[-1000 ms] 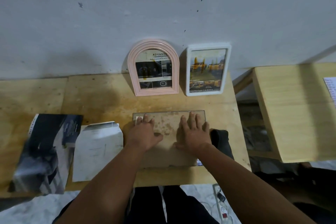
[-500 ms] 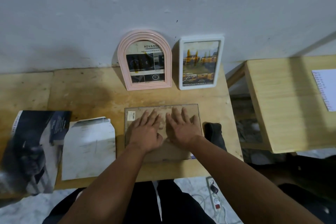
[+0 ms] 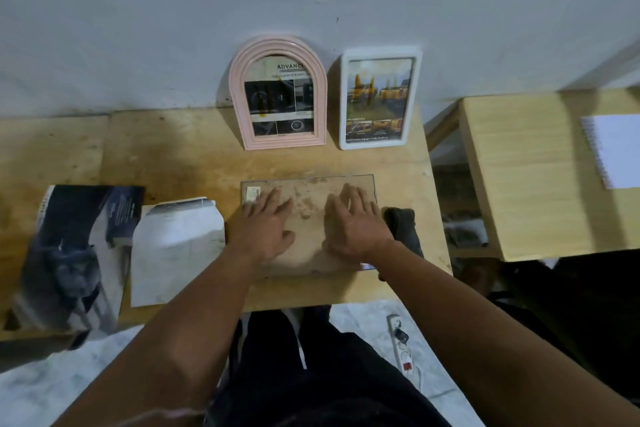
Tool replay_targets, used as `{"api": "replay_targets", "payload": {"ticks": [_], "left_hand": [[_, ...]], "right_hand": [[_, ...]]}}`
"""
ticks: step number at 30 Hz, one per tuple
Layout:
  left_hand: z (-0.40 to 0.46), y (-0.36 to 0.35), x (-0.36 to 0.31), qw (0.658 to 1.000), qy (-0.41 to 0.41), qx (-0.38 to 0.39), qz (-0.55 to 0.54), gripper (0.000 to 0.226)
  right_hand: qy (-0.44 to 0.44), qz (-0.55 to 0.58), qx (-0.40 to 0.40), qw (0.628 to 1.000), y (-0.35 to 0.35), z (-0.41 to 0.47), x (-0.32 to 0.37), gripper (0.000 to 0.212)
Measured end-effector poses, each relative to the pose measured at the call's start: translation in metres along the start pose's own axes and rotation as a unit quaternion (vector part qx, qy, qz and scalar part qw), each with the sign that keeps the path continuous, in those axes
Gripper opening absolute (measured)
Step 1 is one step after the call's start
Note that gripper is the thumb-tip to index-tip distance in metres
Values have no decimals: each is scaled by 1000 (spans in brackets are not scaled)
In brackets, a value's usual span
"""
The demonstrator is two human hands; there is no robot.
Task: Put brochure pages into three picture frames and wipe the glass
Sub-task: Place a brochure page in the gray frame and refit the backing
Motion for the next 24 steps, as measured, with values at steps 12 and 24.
{"api": "replay_targets", "payload": {"ticks": [12, 24], "left_hand": [[-59, -45, 52, 997, 34, -55, -32, 82], [-51, -30, 44, 988, 61, -38, -136, 82]], "right_hand": [[-13, 20, 36, 999, -41, -19, -16, 114], [-25, 163, 56, 985, 4, -11, -33, 89]]}}
Point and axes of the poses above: each hand's wrist, its own z-axis towards the middle knuckle, its own y-axis out of the back of the hand, x = y × z, the point moved 9 cm from there along z, towards the middle knuckle, and after that the axes turned 12 degrees about -z, right-handed, at the moved point
